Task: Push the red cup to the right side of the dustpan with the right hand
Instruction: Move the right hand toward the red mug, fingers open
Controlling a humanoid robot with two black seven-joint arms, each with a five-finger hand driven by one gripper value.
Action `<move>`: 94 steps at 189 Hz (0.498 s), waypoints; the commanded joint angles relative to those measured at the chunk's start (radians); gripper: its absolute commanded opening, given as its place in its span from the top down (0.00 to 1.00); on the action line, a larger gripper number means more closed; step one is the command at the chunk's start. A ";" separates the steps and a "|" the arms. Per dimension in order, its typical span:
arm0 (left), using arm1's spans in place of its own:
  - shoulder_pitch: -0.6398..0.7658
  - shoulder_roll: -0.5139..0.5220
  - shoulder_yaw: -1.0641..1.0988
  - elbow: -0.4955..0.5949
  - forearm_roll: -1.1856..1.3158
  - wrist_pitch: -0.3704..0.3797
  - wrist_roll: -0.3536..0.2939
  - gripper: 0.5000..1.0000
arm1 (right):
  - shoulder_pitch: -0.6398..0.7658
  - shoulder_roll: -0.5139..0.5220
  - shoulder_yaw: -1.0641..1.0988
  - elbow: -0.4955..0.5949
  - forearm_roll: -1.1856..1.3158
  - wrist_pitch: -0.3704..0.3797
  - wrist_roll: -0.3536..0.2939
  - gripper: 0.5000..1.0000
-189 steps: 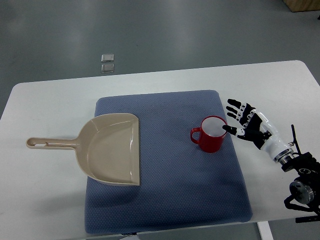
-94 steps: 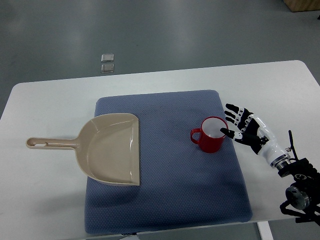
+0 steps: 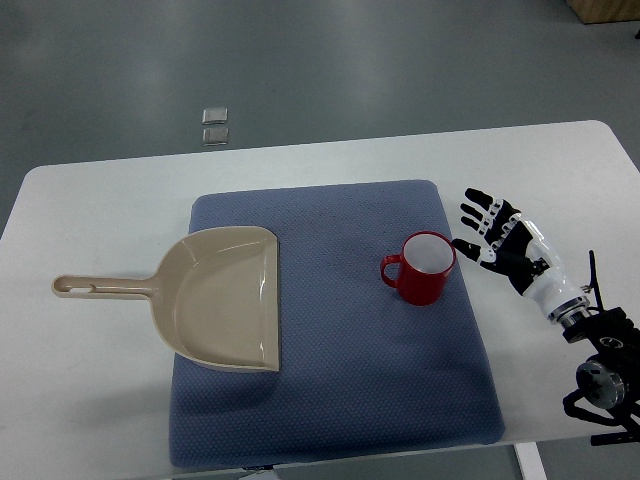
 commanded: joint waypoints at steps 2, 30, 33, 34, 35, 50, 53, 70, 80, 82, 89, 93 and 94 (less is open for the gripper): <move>0.000 0.000 0.000 0.000 0.000 0.000 0.000 0.00 | -0.014 -0.002 0.000 0.040 -0.009 0.010 0.000 0.15; 0.000 0.000 0.000 0.000 0.000 0.000 0.000 0.00 | -0.040 -0.008 0.000 0.112 -0.027 0.012 0.000 0.15; 0.000 0.000 0.000 0.000 0.000 0.000 0.000 0.00 | -0.042 -0.007 0.000 0.116 -0.038 0.012 0.000 0.15; 0.000 0.000 0.000 0.000 0.000 0.000 0.000 0.00 | -0.042 -0.007 0.000 0.116 -0.038 0.012 0.000 0.15; 0.000 0.000 0.000 0.000 0.000 0.000 0.000 0.00 | -0.043 -0.007 0.000 0.116 -0.044 0.012 0.000 0.15; 0.000 0.000 0.000 0.000 0.000 0.000 0.000 0.00 | -0.046 0.004 0.000 0.115 -0.084 0.007 0.000 0.15; 0.000 0.000 0.000 0.000 0.000 0.000 0.000 0.00 | -0.048 0.007 0.000 0.112 -0.088 0.004 0.000 0.15; 0.000 0.000 0.000 0.000 0.000 0.000 0.000 0.00 | -0.046 0.013 0.000 0.102 -0.093 -0.002 0.000 0.15; 0.000 0.000 0.000 0.000 0.000 0.000 0.000 0.00 | -0.045 0.013 0.000 0.098 -0.091 -0.016 0.000 0.15; 0.000 0.000 0.001 0.000 0.000 0.000 0.000 0.00 | -0.045 0.013 0.000 0.096 -0.091 -0.018 0.000 0.15; 0.000 0.000 0.000 0.000 0.000 0.000 0.000 0.00 | -0.042 0.013 0.000 0.095 -0.091 -0.031 0.000 0.15; 0.000 0.000 0.000 0.000 0.000 0.000 0.000 0.00 | -0.042 0.013 0.000 0.093 -0.091 -0.041 0.000 0.15; 0.000 0.000 0.000 0.000 0.000 0.000 0.000 0.00 | -0.042 0.013 0.000 0.093 -0.091 -0.041 0.000 0.15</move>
